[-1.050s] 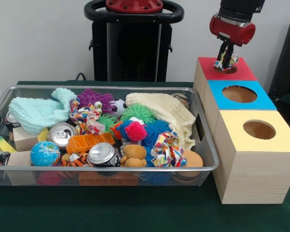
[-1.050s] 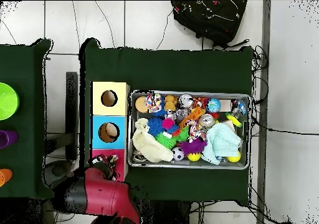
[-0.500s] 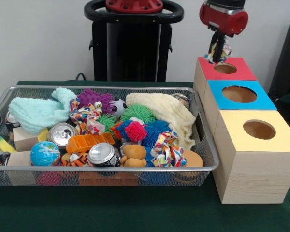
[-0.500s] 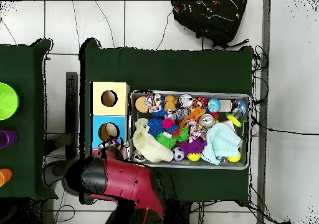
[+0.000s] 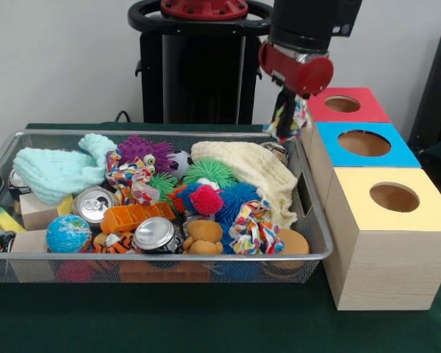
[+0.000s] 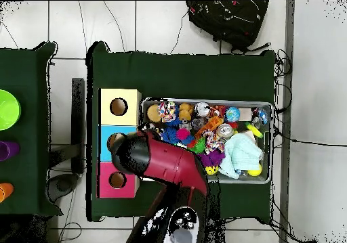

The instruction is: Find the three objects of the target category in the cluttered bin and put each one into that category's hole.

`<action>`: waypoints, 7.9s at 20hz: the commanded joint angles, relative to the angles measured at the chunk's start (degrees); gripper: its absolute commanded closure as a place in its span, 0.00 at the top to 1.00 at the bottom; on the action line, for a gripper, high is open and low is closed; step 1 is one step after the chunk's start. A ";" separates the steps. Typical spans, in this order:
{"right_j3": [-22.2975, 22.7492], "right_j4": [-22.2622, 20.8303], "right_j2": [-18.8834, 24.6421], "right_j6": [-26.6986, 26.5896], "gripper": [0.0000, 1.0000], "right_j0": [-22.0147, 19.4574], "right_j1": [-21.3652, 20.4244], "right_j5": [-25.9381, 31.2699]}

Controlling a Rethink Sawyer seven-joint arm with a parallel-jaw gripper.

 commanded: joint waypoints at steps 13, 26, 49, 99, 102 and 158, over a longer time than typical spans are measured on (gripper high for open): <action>-40.48 -2.74 5.15 -3.57 0.00 -10.54 14.07 33.77; -39.31 -0.20 0.36 15.13 0.00 -0.93 20.22 23.98; -32.28 6.43 -1.61 19.81 0.00 6.49 24.36 12.12; -12.33 17.22 -0.23 11.66 0.00 14.32 18.12 -1.61; -12.08 17.81 0.08 11.69 0.00 14.80 18.05 -1.95; -22.84 11.94 -0.20 2.08 1.00 4.37 12.81 20.39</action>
